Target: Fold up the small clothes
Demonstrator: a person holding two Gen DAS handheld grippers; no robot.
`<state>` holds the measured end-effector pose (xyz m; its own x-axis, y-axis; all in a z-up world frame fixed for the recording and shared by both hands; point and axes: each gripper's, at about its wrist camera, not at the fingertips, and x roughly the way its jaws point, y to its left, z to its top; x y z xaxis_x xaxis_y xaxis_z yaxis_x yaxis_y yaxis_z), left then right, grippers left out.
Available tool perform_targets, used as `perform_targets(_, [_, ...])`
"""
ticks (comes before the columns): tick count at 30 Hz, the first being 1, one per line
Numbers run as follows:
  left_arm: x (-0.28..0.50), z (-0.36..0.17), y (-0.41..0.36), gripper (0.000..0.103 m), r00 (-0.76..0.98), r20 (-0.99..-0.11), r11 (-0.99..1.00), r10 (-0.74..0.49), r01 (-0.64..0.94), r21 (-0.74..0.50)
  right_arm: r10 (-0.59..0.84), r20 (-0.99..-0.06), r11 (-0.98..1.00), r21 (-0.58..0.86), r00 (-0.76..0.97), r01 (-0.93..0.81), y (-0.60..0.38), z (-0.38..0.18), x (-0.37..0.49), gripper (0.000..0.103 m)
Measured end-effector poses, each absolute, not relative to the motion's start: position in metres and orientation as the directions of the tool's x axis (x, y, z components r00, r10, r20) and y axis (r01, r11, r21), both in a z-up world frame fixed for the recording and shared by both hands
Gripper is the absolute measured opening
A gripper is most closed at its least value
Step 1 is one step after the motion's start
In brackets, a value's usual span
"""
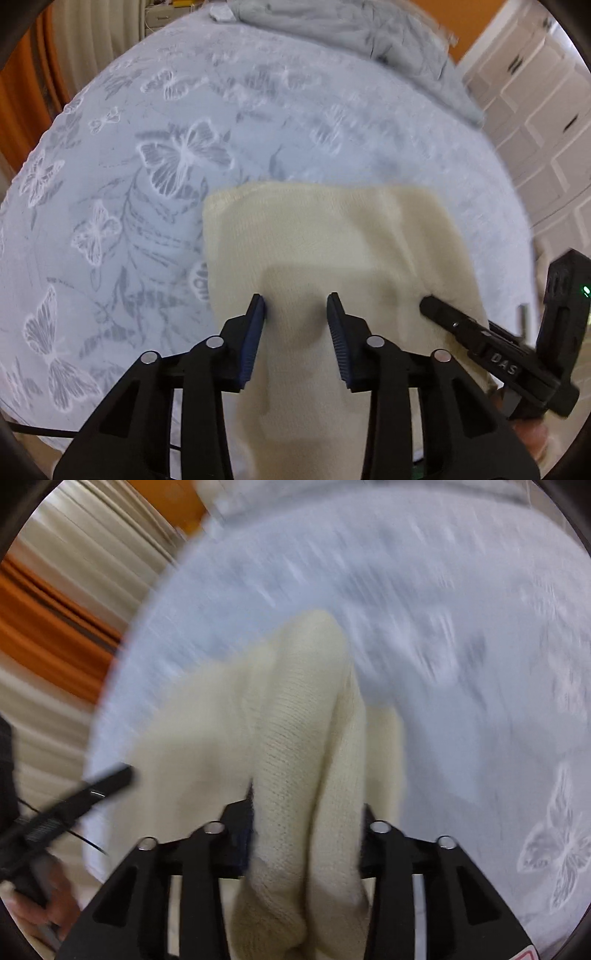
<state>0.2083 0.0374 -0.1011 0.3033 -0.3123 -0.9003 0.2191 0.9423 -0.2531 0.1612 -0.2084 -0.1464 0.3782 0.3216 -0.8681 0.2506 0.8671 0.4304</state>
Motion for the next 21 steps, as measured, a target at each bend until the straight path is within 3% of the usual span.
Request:
perform_targets(4, [0.196, -0.102, 0.049, 0.054, 0.305, -0.91, 0.955, -0.28, 0.186, -0.232, 0.244, -0.84, 0.887, 0.395, 0.484, 0.239, -0.215, -0.099, 0.132, 0.047])
perform_targets(7, [0.174, -0.087, 0.061, 0.062, 0.324, -0.905, 0.958, -0.274, 0.178, -0.226, 0.265, -0.826, 0.918, 0.374, 0.498, 0.131, -0.203, -0.074, 0.116, 0.041])
perform_targets(9, [0.159, -0.091, 0.06, 0.062, 0.313, -0.924, 0.967, -0.221, 0.19, -0.167, 0.278, -0.844, 0.932, 0.353, 0.459, 0.085, -0.19, -0.08, 0.112, 0.024])
perform_targets(11, [0.146, -0.097, 0.061, 0.063, 0.321, -0.927, 0.972, -0.194, 0.189, -0.138, 0.236, -0.894, 0.959, 0.277, 0.382, 0.055, -0.178, -0.107, 0.108, 0.017])
perform_targets(14, [0.133, -0.107, 0.068, 0.067, 0.323, -0.932, 0.981, -0.163, 0.158, -0.117, 0.194, -0.924, 0.969, 0.232, 0.33, 0.08, -0.176, -0.138, 0.101, 0.019])
perform_targets(16, [0.131, -0.111, 0.076, 0.073, 0.303, -0.933, 0.978, -0.194, 0.13, -0.161, 0.222, -0.906, 0.954, 0.278, 0.361, 0.111, -0.179, -0.115, 0.094, 0.018])
perform_targets(19, [0.122, -0.094, 0.086, 0.069, 0.312, -0.929, 0.978, -0.2, 0.119, -0.171, 0.241, -0.877, 0.958, 0.283, 0.416, 0.042, -0.169, -0.077, 0.084, 0.018])
perform_targets(21, [0.108, -0.076, 0.085, 0.069, 0.351, -0.914, 0.975, -0.205, 0.159, -0.157, 0.235, -0.895, 0.965, 0.261, 0.379, 0.017, -0.162, -0.084, 0.079, 0.018])
